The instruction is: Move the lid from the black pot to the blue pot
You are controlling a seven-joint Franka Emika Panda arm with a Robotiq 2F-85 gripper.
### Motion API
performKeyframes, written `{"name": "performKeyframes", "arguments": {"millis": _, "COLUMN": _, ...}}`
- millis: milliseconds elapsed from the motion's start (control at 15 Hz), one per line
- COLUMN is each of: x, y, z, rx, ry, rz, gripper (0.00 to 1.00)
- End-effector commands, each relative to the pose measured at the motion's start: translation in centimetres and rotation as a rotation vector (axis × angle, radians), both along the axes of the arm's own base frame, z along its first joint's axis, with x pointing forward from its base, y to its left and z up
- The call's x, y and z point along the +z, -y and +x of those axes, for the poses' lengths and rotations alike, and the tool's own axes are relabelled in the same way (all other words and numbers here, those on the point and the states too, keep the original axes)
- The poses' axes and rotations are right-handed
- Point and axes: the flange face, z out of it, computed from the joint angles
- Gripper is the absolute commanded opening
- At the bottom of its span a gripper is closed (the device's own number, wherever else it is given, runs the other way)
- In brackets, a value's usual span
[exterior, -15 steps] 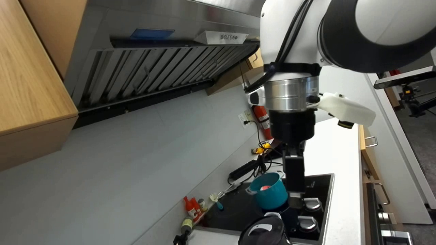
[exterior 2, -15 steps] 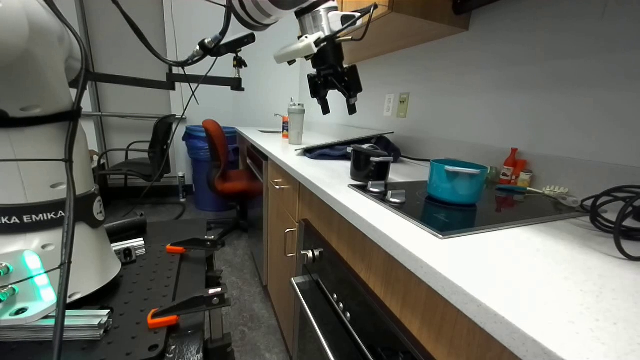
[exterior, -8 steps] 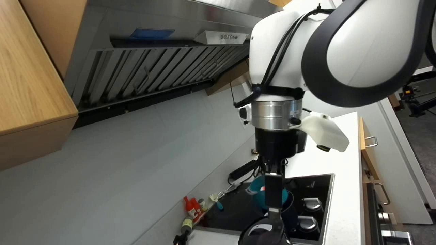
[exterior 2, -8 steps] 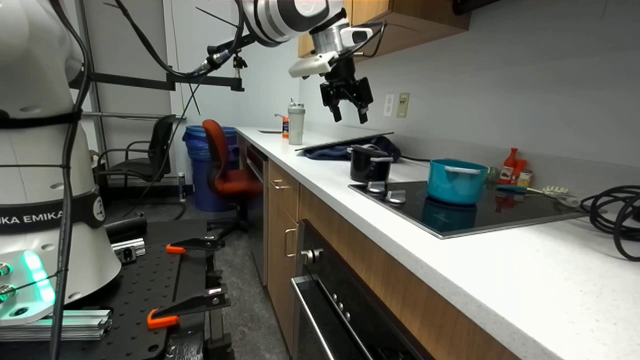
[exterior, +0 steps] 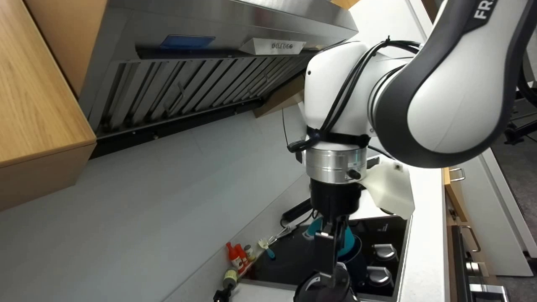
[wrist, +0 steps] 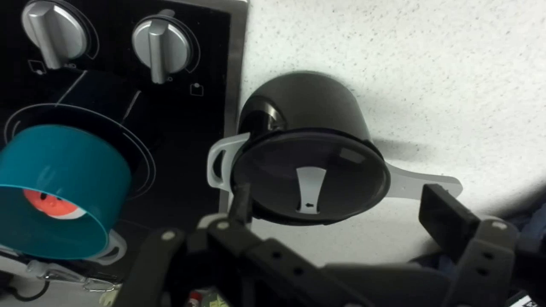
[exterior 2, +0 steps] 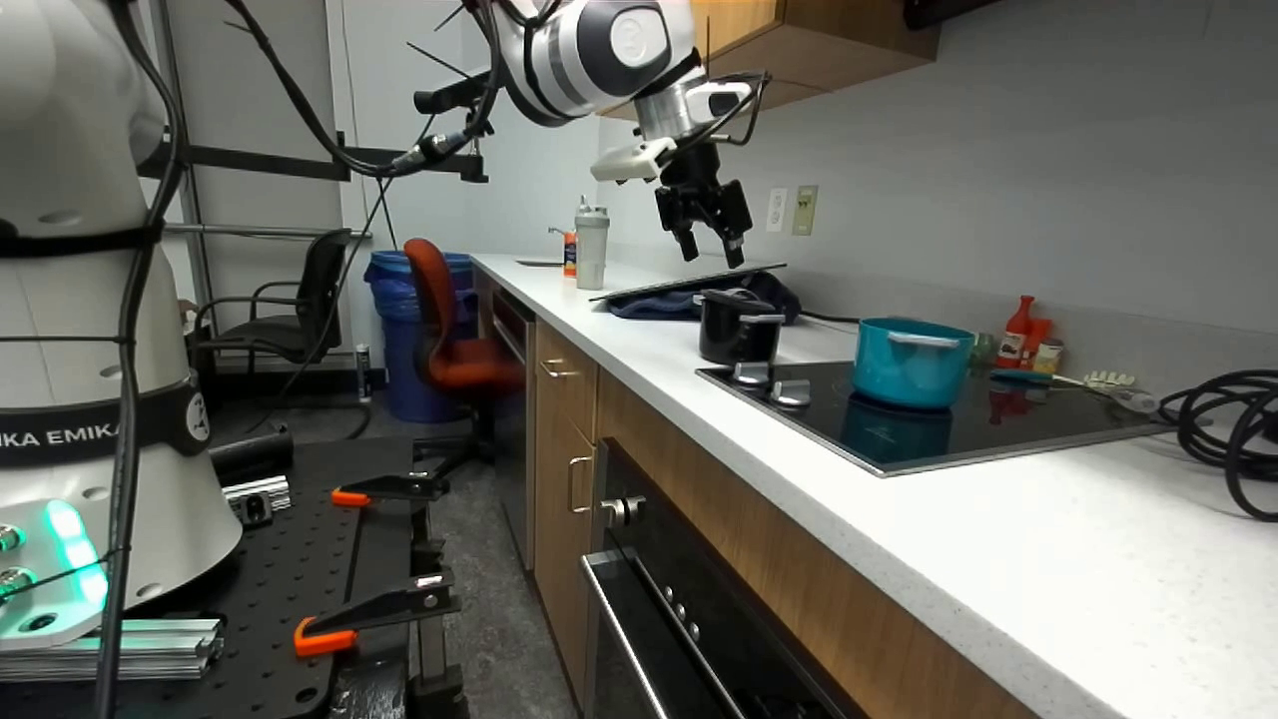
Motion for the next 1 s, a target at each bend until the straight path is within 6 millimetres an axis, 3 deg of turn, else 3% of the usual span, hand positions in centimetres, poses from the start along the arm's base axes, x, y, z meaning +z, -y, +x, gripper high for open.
{"name": "performKeyframes", "arguments": {"millis": 0, "x": -0.5, "y": -0.4, "z": 1.4, "rx": -0.052, "ry": 0.031, "rz": 0.011, "gripper": 1.00}}
{"name": "performKeyframes", "arguments": {"millis": 933, "x": -2.8, "y": -0.9, "z": 4.9, "rx": -0.107, "ry": 0.035, "rz": 0.000, "gripper": 1.00}}
